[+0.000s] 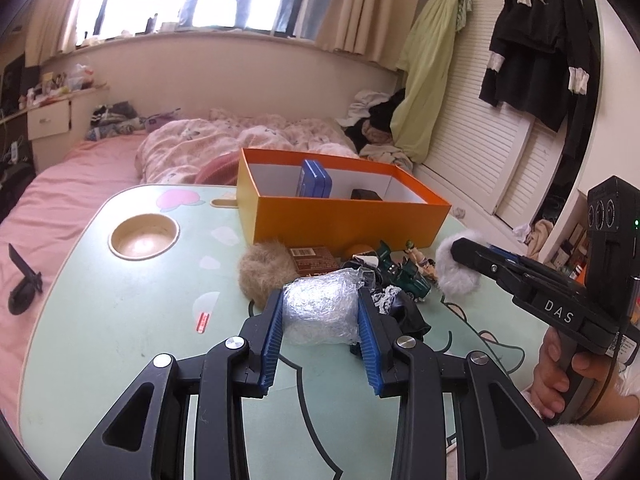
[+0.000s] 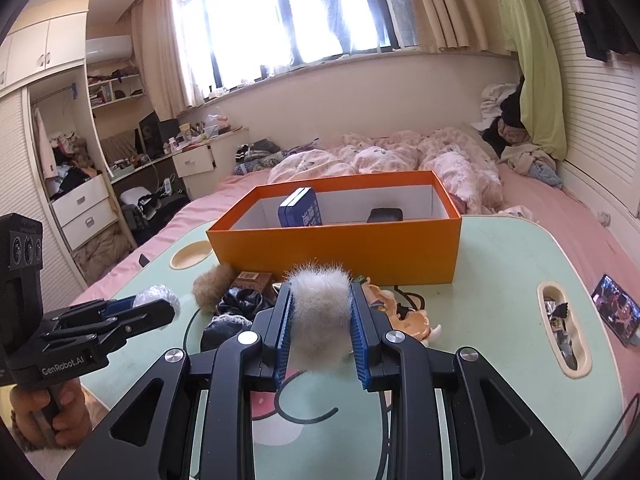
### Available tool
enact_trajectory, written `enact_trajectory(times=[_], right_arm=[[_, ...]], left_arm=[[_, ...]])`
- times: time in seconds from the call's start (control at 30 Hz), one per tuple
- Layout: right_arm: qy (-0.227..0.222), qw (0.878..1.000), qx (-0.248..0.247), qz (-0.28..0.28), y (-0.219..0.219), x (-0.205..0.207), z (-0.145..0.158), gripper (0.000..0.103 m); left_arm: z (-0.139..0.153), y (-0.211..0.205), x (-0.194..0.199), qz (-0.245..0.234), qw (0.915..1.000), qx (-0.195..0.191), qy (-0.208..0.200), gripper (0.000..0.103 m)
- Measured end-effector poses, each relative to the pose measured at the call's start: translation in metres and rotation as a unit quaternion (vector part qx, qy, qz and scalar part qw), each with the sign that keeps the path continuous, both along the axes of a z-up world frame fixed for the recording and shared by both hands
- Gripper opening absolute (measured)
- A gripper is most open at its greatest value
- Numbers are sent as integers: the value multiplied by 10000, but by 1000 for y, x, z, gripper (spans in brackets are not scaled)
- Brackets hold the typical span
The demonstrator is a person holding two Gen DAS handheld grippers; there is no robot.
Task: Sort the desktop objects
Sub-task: 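Lower the white ball and plastic bag into the orange box and release both, then grasp the orange-white figurine from the table with the right tool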
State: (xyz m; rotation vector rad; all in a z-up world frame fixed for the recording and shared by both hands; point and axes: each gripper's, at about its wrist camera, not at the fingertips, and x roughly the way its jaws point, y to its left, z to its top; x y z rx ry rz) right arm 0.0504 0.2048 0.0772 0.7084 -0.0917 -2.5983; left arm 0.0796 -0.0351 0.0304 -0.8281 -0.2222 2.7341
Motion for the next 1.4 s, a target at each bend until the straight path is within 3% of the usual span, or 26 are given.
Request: enact_trajectory(times=[0.17,0.33,0.47,0.53,0.57,0.6,0.63,0.67,0.8,0.87,0.97,1.1,1.3,1.4], right_arm=[[-105,9998,-138,-125,-1,-33,22,28],[-324,9975,-542,-321,-2,-87,41,28],[-910,9942,-456,-338,-7,-137,27,30],[-1265,9904,-422,-351,-7,-152,13,30],[-1416,9884,-423,-361,-8,-156,6,30],[-1602,9856,-414,-361,-9,-160,-2,30],[-1766,9828,-380,-392,-9,-163,-9,30],[-1639,9853,-171,-440,-13,-159,-8,36],[-1298,9898,-163,-558,-11,-142,10,54],[-1009,9920,-299,-700,-6,-129,23,65],[-703,9938,-389,-774,2,-106,41,67],[-659,9958,-255,-586,8,-65,45,67],[-1292,9887,743,-165,1,-19,2,67],[-1362,9836,1176,-145,-2,-6,-21,67]], left_arm=[[35,-2,-34,-147,9997,185,60,34],[73,6,-94,17,9995,-232,200,34],[72,0,-141,202,9998,-8,-93,34],[63,0,-156,314,9993,-122,-168,34],[55,3,-163,302,9989,-198,-310,40],[46,5,-170,294,9980,-243,-504,56],[36,6,-175,339,9969,-247,-666,64],[27,7,-175,360,9962,-223,-762,68],[28,17,-158,326,9973,-492,-428,69],[39,14,-146,267,9989,-321,-220,71],[54,5,-125,254,9996,-82,-93,85],[56,-1,-88,145,9997,-12,-192,87],[13,2,-34,-160,9973,-132,-709,88],[-6,0,-15,77,9956,-353,-860,88]])
